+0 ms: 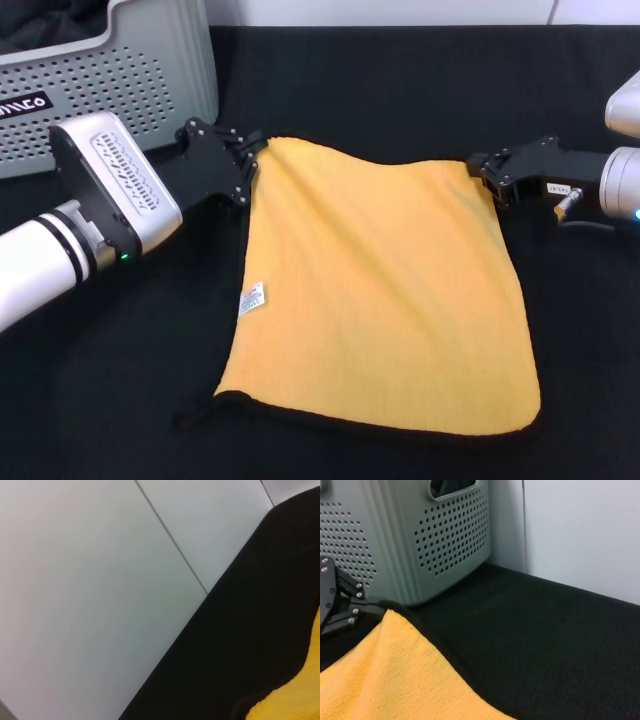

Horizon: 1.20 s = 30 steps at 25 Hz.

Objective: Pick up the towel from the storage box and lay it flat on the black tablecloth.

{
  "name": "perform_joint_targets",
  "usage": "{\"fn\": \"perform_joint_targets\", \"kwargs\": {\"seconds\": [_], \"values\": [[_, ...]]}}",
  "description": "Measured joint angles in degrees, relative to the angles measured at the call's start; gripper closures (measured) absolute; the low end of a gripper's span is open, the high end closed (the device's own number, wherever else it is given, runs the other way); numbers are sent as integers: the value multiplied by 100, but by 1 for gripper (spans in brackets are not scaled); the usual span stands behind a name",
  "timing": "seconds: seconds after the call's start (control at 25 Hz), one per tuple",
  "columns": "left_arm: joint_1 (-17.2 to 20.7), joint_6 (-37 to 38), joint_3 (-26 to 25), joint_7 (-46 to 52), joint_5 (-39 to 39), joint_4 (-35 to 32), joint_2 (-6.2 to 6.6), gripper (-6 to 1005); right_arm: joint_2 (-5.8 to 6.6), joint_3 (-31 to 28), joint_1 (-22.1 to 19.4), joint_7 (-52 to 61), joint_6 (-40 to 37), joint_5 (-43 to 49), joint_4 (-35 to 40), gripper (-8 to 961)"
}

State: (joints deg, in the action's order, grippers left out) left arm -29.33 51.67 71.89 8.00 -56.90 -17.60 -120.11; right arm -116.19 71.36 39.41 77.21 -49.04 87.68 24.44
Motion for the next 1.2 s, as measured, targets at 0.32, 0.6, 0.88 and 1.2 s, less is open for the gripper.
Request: {"fn": "perform_joint_targets", "kwargs": {"seconds": [0.32, 0.6, 0.88, 1.2], "values": [[7, 0, 22, -798, 437, 213, -32, 968, 2, 5, -97, 27, 20, -5, 26, 795], [-55, -12, 19, -1327, 547, 392, -49, 968, 17, -40, -132, 29, 295, -6, 64, 794], [-28, 92, 45, -1848, 1148, 515, -68, 851, 3, -48, -344, 6, 486, -79, 393, 792], [206, 617, 50, -1869, 1261, 530, -41, 533, 39, -53, -1090, -37, -255, -568, 1295, 460]]}}
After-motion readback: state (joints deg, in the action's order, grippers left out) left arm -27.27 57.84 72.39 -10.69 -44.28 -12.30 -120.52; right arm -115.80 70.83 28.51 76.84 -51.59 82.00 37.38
